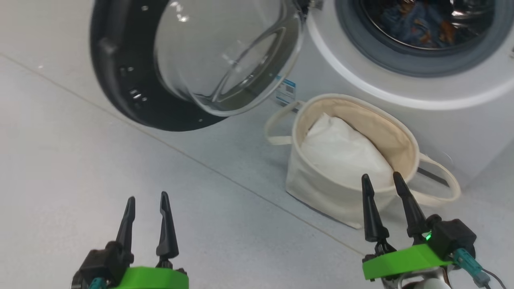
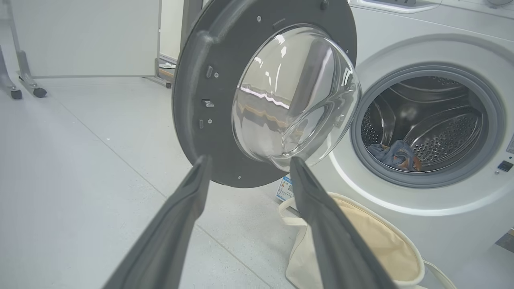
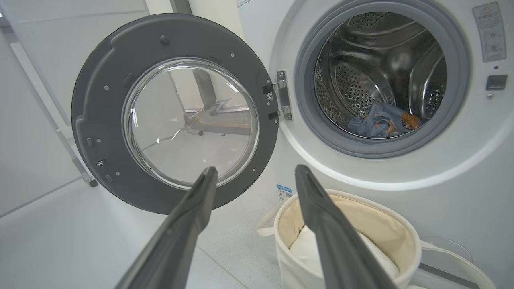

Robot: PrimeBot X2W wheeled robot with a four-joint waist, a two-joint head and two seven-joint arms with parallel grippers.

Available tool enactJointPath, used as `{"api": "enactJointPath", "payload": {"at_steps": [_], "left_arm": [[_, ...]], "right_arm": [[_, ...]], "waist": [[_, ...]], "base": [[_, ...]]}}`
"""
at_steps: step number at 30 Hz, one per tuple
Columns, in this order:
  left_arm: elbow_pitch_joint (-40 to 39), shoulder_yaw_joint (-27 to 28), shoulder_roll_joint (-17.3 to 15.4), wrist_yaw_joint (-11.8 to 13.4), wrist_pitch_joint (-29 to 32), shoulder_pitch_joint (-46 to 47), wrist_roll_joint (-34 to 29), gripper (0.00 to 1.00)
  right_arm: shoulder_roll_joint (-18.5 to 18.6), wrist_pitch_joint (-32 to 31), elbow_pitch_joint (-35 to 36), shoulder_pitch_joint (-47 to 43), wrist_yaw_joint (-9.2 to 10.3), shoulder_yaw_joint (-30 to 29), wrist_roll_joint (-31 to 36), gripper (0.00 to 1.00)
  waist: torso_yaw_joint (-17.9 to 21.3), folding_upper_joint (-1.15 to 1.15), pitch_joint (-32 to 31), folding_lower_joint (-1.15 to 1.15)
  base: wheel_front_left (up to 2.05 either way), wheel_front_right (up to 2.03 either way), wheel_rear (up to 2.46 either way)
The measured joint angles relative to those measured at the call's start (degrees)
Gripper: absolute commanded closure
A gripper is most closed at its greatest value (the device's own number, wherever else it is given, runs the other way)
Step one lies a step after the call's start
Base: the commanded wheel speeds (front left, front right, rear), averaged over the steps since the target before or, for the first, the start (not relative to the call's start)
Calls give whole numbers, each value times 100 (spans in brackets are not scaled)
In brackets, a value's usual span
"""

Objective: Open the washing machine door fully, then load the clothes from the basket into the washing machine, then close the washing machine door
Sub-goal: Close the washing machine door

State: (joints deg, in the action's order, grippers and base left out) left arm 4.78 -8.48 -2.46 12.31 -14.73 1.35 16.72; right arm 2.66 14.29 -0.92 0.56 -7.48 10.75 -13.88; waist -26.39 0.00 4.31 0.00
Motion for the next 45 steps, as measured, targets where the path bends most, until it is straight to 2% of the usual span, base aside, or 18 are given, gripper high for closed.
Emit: {"api": "enactJointPath", "payload": {"at_steps": [4,8,15,29,30,31,35,37,40,43,45], "left_arm": [[-3,33,-2,16,0,-43,1,0],[-145,99,-3,86,0,-118,31,0],[-320,211,-10,240,0,-363,37,0],[-402,321,-10,331,0,-385,148,0],[-390,304,-11,299,0,-388,256,37],[-366,275,-11,218,0,-392,419,100],[-261,245,-11,-92,0,-437,672,100],[-302,311,-10,-338,0,-450,913,100],[-326,352,-16,-990,0,-429,1419,100],[-181,389,-15,-1618,0,-277,1480,100],[-35,389,-35,-1827,0,-30,1669,100]], "right_arm": [[0,0,-7,-68,-1,136,-19,0],[-1,0,-58,-73,-1,380,-16,0],[0,0,-208,28,-1,543,-16,0],[0,0,-304,87,-1,728,-33,0],[0,0,-320,87,-1,742,-33,0],[0,0,-325,87,-1,757,-33,0],[1,0,-324,88,-1,812,-33,0],[1,0,-324,88,-1,809,-33,0],[1,0,-324,87,-1,802,-32,0],[1,0,-318,87,-1,798,-3,0],[1,0,-297,85,-1,768,51,0]], "waist": [[-296,0,-113,0],[-395,0,-148,0],[-432,0,-130,0],[-443,0,-112,0],[-442,0,-109,0],[-442,0,-105,0],[-439,0,-88,0],[-436,0,-68,0],[-431,0,-26,0],[-423,0,23,0],[-415,0,78,0]], "base": [[0,0,0],[0,0,0],[0,0,0],[0,0,0],[0,0,0],[0,0,0],[0,0,0],[0,0,0],[0,0,0],[0,0,0],[0,0,0]]}}
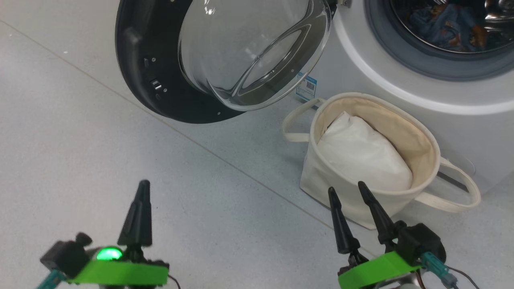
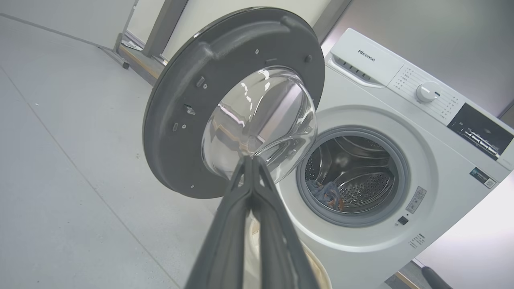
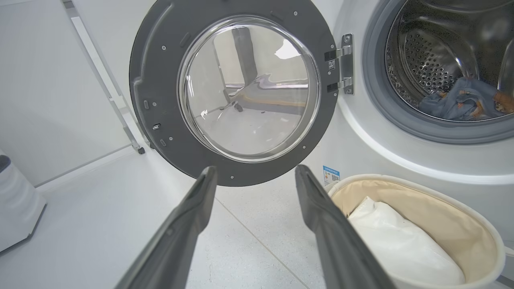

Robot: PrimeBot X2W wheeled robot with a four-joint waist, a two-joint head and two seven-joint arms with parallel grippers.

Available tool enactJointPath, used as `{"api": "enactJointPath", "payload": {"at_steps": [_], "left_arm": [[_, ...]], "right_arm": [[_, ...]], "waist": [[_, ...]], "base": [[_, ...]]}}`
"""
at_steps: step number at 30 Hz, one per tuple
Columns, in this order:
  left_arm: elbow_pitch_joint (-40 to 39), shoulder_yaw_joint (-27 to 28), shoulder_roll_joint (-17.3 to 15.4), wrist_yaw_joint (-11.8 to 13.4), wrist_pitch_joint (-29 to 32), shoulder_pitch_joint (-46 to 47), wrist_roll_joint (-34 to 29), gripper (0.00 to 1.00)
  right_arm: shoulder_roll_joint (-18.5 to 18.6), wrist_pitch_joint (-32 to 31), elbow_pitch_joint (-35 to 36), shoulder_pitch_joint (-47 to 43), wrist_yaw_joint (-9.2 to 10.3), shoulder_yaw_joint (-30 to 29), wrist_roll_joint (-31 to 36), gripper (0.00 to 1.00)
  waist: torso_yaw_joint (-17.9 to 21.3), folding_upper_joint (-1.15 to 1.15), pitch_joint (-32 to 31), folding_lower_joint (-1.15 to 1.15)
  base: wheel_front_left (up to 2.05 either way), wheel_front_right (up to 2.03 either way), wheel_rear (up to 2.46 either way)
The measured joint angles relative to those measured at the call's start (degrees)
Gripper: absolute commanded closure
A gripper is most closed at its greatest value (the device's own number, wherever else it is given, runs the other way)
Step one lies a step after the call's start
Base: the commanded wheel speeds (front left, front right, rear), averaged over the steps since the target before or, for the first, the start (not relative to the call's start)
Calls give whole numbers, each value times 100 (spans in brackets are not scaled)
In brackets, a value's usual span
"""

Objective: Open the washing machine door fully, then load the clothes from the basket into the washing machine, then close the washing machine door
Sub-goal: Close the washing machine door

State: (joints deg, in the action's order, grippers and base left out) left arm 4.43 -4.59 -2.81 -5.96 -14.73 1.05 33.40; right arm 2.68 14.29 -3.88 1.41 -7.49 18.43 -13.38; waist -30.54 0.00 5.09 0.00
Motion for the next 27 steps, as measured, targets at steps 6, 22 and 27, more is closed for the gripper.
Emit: {"api": "enactJointPath", "payload": {"at_steps": [6,22,27], "left_arm": [[194,180,-588,-113,521,1216,1606,100],[3018,2328,-1976,375,1918,5112,5165,100],[3511,2325,-2000,467,1916,5392,5189,100]], "right_arm": [[2,0,97,-18,0,-186,207,0],[843,0,366,659,0,56,571,0],[1058,0,434,764,0,33,571,0]], "waist": [[20,0,200,0],[565,0,1604,-2],[732,0,1944,-2]], "base": [[0,0,0],[0,0,0],[0,0,0]]}}
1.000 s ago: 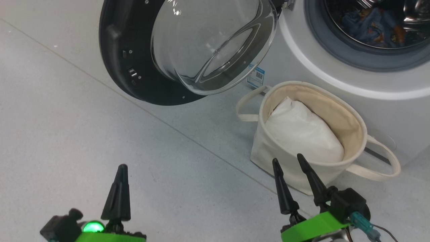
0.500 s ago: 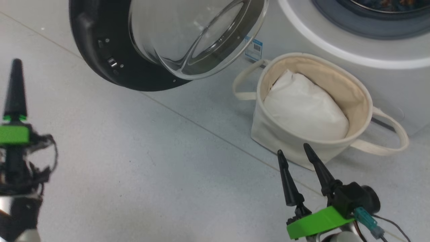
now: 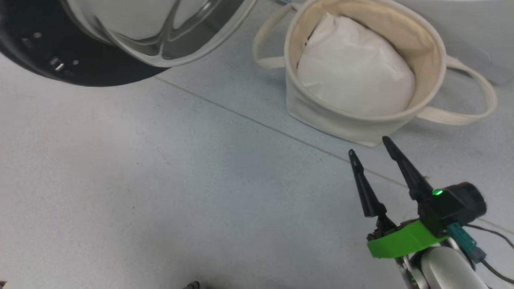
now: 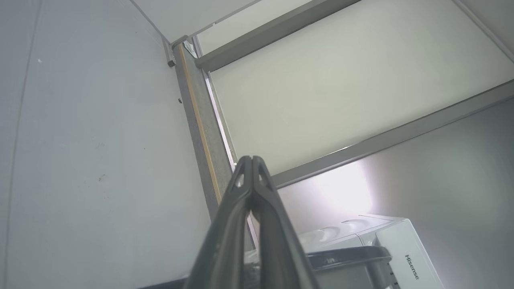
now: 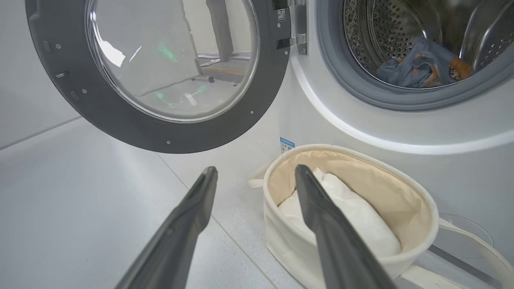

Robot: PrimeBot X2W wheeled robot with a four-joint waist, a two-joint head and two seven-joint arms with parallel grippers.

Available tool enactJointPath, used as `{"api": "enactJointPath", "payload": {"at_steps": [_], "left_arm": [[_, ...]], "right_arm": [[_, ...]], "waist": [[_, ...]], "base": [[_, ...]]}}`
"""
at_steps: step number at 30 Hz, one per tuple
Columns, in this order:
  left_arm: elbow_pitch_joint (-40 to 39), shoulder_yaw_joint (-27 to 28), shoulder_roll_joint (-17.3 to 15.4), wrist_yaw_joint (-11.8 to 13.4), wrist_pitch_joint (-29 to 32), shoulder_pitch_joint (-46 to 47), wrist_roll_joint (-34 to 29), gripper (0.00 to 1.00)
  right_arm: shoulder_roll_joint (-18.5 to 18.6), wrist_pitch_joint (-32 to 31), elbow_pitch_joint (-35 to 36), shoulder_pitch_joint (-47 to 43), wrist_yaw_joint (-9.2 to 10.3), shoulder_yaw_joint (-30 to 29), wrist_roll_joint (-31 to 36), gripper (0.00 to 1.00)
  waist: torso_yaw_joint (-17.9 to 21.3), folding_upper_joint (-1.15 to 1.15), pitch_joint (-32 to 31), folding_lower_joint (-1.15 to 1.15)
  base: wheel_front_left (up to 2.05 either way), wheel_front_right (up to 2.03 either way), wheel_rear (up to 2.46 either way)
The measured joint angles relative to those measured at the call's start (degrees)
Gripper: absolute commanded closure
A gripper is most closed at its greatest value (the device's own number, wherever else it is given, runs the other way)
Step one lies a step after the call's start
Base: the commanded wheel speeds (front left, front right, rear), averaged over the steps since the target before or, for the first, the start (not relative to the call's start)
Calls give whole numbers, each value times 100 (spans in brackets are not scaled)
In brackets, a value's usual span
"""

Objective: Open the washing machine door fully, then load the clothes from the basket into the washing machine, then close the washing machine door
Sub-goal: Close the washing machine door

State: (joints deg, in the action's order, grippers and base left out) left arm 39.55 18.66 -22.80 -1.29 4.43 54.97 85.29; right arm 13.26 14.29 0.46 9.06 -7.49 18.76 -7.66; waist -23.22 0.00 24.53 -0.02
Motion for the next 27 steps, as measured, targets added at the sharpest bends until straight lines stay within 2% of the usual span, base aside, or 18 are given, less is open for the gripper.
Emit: {"api": "enactJointPath", "payload": {"at_steps": [10,18,27], "left_arm": [[568,-333,18,29,371,515,-58,100],[708,-314,-44,29,520,553,-57,100],[670,-453,-3,35,1451,459,170,100]], "right_arm": [[171,0,155,48,0,-101,0,0],[215,0,200,46,0,-174,0,0],[207,1,185,36,0,-119,-8,0]], "waist": [[312,0,396,2],[389,0,456,2],[326,0,236,3]], "base": [[0,0,0],[0,0,0],[0,0,0]]}}
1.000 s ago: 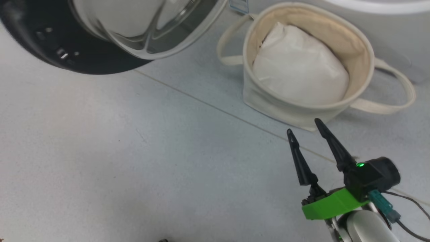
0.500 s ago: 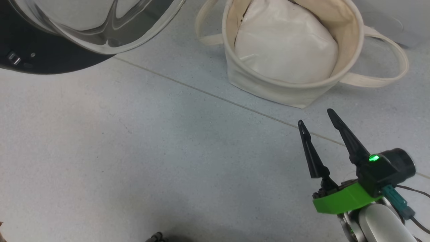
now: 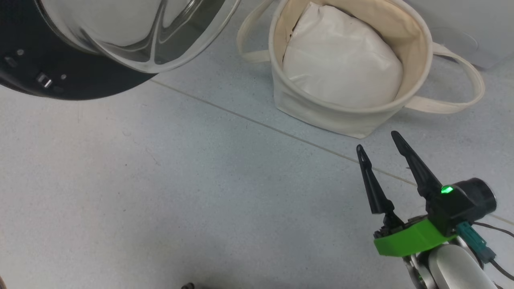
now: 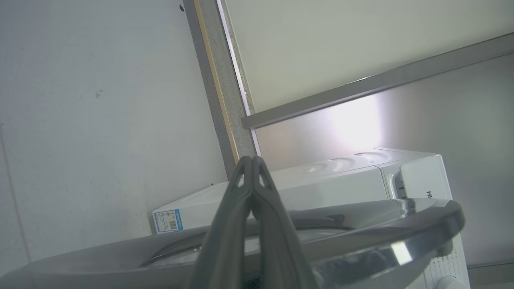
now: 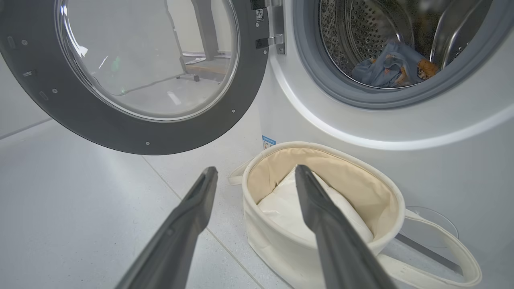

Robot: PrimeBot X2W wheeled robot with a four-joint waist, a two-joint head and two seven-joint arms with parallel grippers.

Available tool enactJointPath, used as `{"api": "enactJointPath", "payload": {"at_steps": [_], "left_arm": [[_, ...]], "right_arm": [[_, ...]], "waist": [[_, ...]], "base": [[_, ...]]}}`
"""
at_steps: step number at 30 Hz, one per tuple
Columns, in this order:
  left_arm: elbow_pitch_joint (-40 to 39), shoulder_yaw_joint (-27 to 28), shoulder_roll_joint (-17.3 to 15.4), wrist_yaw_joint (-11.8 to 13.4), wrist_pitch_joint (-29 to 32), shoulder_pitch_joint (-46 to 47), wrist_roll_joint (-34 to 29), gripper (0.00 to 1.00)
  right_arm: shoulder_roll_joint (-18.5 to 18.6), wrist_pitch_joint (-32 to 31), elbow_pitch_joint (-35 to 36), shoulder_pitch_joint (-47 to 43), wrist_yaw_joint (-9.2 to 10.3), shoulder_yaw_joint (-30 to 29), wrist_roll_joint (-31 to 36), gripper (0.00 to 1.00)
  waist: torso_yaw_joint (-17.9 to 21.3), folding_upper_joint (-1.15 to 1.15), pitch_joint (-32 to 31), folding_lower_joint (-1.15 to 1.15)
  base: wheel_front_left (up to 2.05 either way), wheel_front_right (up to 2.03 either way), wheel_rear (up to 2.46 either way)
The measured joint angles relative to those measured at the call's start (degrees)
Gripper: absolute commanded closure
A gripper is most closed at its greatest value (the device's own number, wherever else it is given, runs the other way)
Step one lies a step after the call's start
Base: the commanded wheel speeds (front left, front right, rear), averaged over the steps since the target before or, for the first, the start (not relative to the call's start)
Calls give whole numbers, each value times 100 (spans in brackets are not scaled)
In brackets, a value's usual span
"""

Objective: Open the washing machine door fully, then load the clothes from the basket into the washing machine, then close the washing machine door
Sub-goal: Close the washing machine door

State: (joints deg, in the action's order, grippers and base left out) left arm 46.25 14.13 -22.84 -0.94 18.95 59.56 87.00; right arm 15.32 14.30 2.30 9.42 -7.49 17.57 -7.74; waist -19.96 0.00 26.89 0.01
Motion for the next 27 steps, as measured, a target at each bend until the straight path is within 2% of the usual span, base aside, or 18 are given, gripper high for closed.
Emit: {"api": "enactJointPath", "payload": {"at_steps": [7,14,20,27], "left_arm": [[-501,-341,180,169,974,-292,153,100],[-1428,-1001,398,454,2149,-848,216,100],[-2246,-1243,489,734,2573,-1400,343,100],[-2607,-1661,822,850,2714,-1687,297,100]], "right_arm": [[-98,0,-111,-12,0,53,-34,0],[-463,-1,-271,-54,0,119,-76,0],[-771,-1,-405,-138,0,167,-94,0],[-945,-1,-539,-222,0,292,-143,0]], "waist": [[-40,0,-232,-1],[-52,0,-656,-1],[-51,0,-1092,0],[-27,0,-1462,0]], "base": [[0,0,0],[0,0,0],[0,0,0],[0,0,0]]}}
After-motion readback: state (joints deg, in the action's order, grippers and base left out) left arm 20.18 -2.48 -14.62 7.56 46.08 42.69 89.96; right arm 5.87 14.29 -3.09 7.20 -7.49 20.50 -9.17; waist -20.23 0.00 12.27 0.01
